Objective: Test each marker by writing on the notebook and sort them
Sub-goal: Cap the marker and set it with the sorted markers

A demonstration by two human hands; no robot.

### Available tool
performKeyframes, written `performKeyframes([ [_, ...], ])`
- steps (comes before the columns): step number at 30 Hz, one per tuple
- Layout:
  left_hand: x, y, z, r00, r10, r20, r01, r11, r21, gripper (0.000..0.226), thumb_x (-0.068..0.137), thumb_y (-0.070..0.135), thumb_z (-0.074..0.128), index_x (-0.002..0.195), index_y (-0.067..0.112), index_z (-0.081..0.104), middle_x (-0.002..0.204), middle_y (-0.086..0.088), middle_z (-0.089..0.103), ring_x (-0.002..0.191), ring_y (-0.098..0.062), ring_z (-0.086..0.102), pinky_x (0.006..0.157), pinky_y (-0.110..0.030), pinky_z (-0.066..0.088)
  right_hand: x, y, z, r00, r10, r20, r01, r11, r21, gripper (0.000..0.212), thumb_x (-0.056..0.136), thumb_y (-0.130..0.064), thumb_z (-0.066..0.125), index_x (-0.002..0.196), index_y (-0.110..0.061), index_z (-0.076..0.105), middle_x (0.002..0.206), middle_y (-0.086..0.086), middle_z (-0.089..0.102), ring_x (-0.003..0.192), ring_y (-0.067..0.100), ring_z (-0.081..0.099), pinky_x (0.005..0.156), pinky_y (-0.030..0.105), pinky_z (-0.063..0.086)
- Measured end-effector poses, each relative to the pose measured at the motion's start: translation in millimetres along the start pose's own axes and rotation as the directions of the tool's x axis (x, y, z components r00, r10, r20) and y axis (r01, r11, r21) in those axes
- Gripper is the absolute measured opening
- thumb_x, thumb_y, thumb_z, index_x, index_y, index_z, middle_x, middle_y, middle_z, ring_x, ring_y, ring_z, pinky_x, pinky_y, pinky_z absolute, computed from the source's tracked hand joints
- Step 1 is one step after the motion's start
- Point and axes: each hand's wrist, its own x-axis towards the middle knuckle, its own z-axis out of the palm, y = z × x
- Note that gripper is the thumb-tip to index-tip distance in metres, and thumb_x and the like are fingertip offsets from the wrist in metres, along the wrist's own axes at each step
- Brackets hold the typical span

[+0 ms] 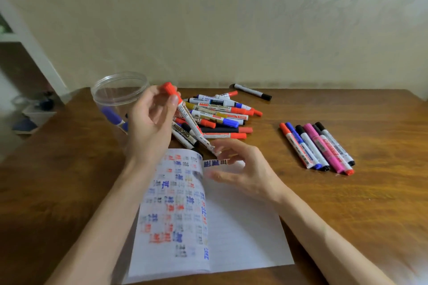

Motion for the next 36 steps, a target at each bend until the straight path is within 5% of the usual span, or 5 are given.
performKeyframes([
  [6,21.8,31.2,-16.6,0.974,0.209,-0.090,-0.199,0.974,0.105,0.018,0.104,0.008,0.058,0.118,-0.003,0.062,0.101,0.006,0.069,0.097,0.003,0.068,0.088,-0.016,0.051,-1.6,-11.6,19.7,0.964,-0.129,0.232,0.174,0.967,-0.186,0.039,0.087,-0.057,0.080,0.122,-0.039,0.076,0.134,-0.022,0.060,0.131,-0.001,0.052,0.109,0.027,0.046],
  [13,51.1,42.4,-49.0,0.947,0.238,-0.216,-0.219,0.970,0.108,0.017,0.104,0.014,0.059,0.119,0.006,0.062,0.107,-0.001,0.070,0.102,-0.006,0.070,0.097,-0.029,0.056,-0.6,-3.0,31.7,0.922,-0.165,0.351,0.286,0.900,-0.329,0.041,0.095,-0.064,0.063,0.132,-0.047,0.067,0.154,-0.031,0.044,0.149,-0.011,0.022,0.119,0.021,0.022],
  [21,51.7,48.0,-64.0,0.877,0.312,-0.366,-0.296,0.950,0.101,0.012,0.104,0.018,0.060,0.116,0.020,0.062,0.112,-0.001,0.070,0.111,-0.020,0.070,0.101,-0.044,0.056,-1.0,-1.1,30.0,0.920,-0.142,0.366,0.269,0.907,-0.324,0.045,0.093,-0.076,0.058,0.132,-0.053,0.065,0.153,-0.040,0.039,0.150,-0.012,0.019,0.121,0.026,0.024],
  [29,55.3,19.3,-70.4,0.943,0.221,-0.250,-0.171,0.964,0.204,0.017,0.102,0.018,0.063,0.118,0.013,0.064,0.111,0.001,0.072,0.108,-0.013,0.070,0.097,-0.031,0.056,-2.1,-2.9,28.4,0.922,-0.156,0.355,0.275,0.909,-0.315,0.043,0.092,-0.071,0.063,0.129,-0.050,0.068,0.151,-0.038,0.042,0.147,-0.015,0.020,0.111,0.004,0.010],
  [36,45.5,3.6,-69.5,0.960,0.175,-0.217,-0.089,0.930,0.357,0.025,0.100,0.024,0.066,0.120,0.008,0.067,0.111,-0.001,0.072,0.105,-0.008,0.067,0.089,-0.018,0.055,-6.0,-2.8,30.8,0.929,-0.141,0.342,0.253,0.917,-0.309,0.039,0.092,-0.068,0.067,0.125,-0.049,0.070,0.149,-0.035,0.047,0.148,-0.013,0.023,0.114,0.013,0.019],
])
